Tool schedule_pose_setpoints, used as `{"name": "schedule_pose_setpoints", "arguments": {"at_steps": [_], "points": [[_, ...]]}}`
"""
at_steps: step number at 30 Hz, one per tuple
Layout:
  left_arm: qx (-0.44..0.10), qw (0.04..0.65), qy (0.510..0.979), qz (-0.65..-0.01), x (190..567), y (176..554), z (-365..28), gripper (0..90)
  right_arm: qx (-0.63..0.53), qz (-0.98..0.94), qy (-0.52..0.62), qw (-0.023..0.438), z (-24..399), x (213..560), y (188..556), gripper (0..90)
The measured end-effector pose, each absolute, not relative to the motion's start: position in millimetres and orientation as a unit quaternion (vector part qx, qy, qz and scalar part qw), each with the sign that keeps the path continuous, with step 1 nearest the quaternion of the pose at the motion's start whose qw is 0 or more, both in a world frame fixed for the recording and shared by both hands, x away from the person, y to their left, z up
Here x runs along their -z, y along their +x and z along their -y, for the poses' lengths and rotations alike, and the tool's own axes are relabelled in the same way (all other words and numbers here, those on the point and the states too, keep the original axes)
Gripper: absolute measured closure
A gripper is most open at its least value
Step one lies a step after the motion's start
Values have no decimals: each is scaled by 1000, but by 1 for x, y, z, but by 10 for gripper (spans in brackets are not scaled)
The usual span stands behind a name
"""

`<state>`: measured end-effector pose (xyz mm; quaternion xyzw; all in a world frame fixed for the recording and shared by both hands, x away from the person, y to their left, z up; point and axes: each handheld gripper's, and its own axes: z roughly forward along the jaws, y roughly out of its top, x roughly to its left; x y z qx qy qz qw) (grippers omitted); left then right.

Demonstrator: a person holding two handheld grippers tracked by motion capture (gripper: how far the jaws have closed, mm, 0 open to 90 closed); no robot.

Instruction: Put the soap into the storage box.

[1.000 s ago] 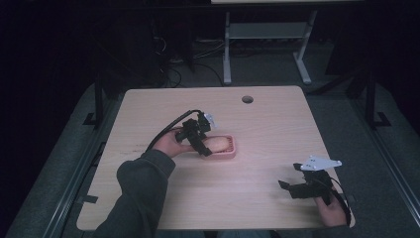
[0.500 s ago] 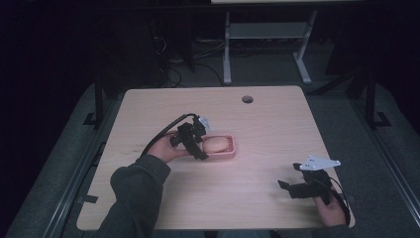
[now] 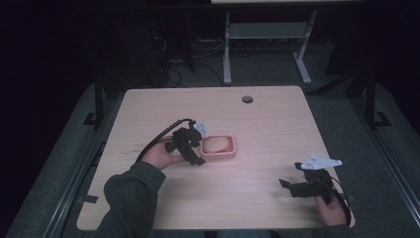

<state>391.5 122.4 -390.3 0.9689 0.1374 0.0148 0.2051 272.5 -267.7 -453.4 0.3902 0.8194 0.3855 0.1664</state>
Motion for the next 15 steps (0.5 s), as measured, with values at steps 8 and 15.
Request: {"name": "schedule_pose_setpoints", "arguments": {"at_steps": [8,15], "points": [[-14,208,968,-137,396,381,-131,268,-380,-821,392,165,265,454,274,141],[-15,213,967,-141,397,375,-136,270,-380,-819,395,167,267,454,274,141]]}}
